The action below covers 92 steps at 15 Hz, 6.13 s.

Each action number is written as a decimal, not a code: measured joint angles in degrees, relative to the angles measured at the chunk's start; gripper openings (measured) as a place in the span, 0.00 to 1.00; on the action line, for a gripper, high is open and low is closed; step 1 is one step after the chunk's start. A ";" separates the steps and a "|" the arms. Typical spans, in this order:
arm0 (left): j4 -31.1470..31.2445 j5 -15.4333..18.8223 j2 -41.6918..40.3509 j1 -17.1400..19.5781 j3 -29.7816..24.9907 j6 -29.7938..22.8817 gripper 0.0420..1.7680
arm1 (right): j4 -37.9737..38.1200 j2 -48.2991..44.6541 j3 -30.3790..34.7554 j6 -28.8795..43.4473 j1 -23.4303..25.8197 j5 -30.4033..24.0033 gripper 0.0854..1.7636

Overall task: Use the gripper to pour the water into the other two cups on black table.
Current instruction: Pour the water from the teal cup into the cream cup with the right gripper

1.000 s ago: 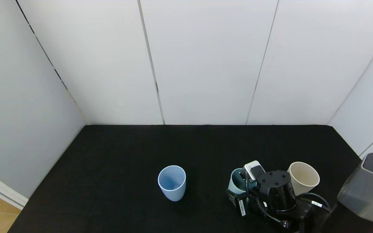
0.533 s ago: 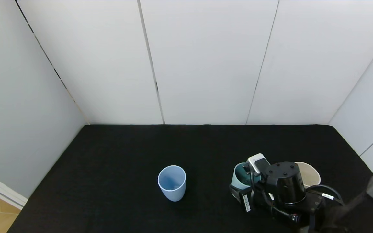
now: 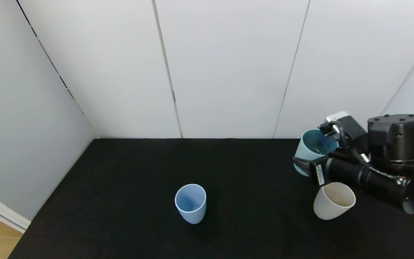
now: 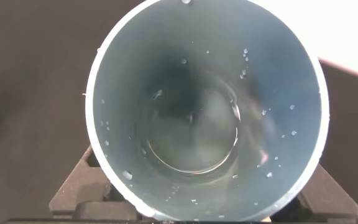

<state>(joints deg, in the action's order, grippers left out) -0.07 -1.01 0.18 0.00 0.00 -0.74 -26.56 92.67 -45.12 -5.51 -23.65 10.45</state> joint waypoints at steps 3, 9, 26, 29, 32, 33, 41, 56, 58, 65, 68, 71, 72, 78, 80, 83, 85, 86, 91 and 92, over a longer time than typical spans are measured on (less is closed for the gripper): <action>0.00 0.00 0.00 0.00 0.00 0.00 0.97 | 0.39 -4.45 1.90 -1.77 7.28 -2.74 0.66; 0.00 -0.02 0.00 0.00 0.00 -0.02 0.97 | -0.22 -9.57 11.28 -4.92 20.35 -9.46 0.66; 0.00 0.00 0.00 0.00 0.00 0.00 0.97 | -0.26 -6.62 22.16 -27.31 28.16 -17.25 0.66; 0.00 0.00 0.00 0.00 0.00 -0.02 0.97 | 0.11 -3.82 20.02 -31.23 26.62 -14.74 0.66; 0.00 -0.02 0.00 0.00 0.00 0.00 0.97 | 0.24 -2.43 18.69 -36.60 25.62 -12.42 0.66; 0.00 -0.02 0.00 0.00 0.00 -0.02 0.97 | 0.20 -2.21 18.27 -38.08 25.58 -10.75 0.66; 0.00 -0.02 0.00 0.00 0.00 -0.02 0.97 | 0.44 -2.73 15.24 -43.65 26.10 -8.45 0.66; 0.00 -0.02 0.00 0.00 0.00 -0.02 0.97 | 0.33 -2.33 11.74 -63.84 21.78 5.34 0.65; 0.00 0.00 0.00 0.00 0.00 -0.02 0.97 | 0.33 -2.16 11.11 -66.26 21.31 6.30 0.65; 0.00 -0.02 0.00 0.00 0.00 0.00 0.97 | 0.13 -2.02 9.20 -73.16 19.64 9.17 0.65; 0.00 -0.02 0.00 0.00 0.00 -0.02 0.97 | 0.16 -2.21 8.61 -74.53 17.98 11.57 0.65; 0.00 -0.02 0.00 0.00 0.00 -0.02 0.97 | -0.09 -2.35 8.22 -77.59 17.31 12.42 0.65; 0.00 0.00 0.00 -0.02 0.00 -0.02 0.97 | -0.13 -2.35 8.13 -78.03 17.24 12.42 0.65; 0.00 -0.04 0.00 0.00 0.00 0.00 0.97 | -0.24 -2.77 7.96 -80.82 17.24 12.57 0.65; 0.02 -0.02 0.00 0.00 0.00 0.00 0.97 | -0.33 -2.99 7.75 -82.38 17.24 12.64 0.65; 0.00 -0.02 0.00 0.00 0.00 -0.02 0.97 | -0.35 -3.38 7.47 -83.02 17.18 13.67 0.65; 0.00 -0.02 0.02 0.00 0.00 -0.02 0.97 | -0.30 -3.71 7.19 -83.63 17.15 13.71 0.65; 0.02 0.00 0.00 0.00 0.00 -0.02 0.97 | -0.20 -3.90 7.12 -83.90 17.13 13.69 0.65; 0.00 -0.02 0.00 0.00 0.00 -0.02 0.97 | 0.30 -5.16 8.13 -79.02 15.86 12.95 0.65; 0.00 -0.02 0.02 0.00 0.00 -0.02 0.97 | 0.33 -5.27 8.22 -74.81 15.36 12.37 0.65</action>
<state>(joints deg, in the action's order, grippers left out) -0.07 -1.04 0.21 0.00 0.00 -0.77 -26.23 87.41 -36.90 -80.32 -8.29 22.82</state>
